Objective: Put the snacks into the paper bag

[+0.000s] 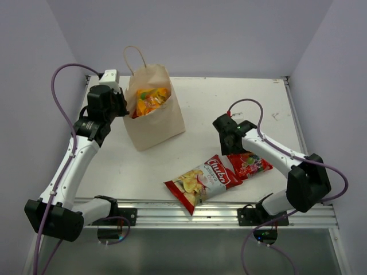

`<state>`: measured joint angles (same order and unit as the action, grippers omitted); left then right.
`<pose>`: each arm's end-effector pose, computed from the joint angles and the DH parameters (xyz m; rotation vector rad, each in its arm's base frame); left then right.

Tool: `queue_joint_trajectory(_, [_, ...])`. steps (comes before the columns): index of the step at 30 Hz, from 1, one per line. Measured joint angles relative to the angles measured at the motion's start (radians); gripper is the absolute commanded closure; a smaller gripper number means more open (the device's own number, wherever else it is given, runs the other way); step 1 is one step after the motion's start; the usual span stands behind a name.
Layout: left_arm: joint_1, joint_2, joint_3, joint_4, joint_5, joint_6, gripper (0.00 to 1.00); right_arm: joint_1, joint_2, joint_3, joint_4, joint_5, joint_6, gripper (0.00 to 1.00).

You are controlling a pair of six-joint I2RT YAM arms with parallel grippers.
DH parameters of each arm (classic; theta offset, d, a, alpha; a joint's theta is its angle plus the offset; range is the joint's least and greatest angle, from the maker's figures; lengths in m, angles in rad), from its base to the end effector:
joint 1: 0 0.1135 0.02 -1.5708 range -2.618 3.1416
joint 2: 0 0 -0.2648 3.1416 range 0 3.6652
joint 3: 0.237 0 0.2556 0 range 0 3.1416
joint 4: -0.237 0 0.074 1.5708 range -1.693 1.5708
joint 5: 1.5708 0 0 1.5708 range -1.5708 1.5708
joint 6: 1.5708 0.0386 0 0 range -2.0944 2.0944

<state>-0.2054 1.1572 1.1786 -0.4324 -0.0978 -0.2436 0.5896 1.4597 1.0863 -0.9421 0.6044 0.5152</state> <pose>0.2590 -0.0501 0.3764 -0.1015 1.9823 -0.1946 0.2371 0.1322 0.2396 0.0072 2.5691 -0.5084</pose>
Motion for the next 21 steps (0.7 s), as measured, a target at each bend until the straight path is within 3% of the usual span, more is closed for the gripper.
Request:
queue_joint_trajectory(9, [0.0,-0.006,-0.014,0.016,0.001,0.0,1.0,-0.014,0.098,-0.174,0.039,-0.15,0.043,0.04])
queue_joint_trajectory(11, [0.0,-0.006,-0.014,0.017,0.001,0.0,1.0,-0.019,0.103,-0.19,0.04,-0.148,0.038,0.36])
queue_joint_trajectory(12, [0.0,-0.006,-0.014,0.017,0.001,0.0,1.0,-0.02,0.103,-0.193,0.037,-0.134,0.037,0.48])
queue_joint_trajectory(13, [0.0,-0.006,-0.014,0.017,0.001,0.0,1.0,-0.021,0.101,-0.194,0.032,-0.122,0.035,0.92])
queue_joint_trajectory(14, [0.0,-0.006,-0.015,0.018,0.002,0.0,1.0,-0.021,0.097,-0.19,0.016,-0.104,0.029,1.0])
queue_joint_trajectory(16, [0.0,-0.006,-0.016,0.02,0.005,0.0,1.0,-0.016,0.07,-0.169,-0.061,-0.036,0.021,1.0])
queue_joint_trajectory(21, [0.0,-0.006,-0.016,0.021,0.015,0.0,1.0,-0.03,0.046,-0.077,-0.135,-0.035,0.019,1.0])
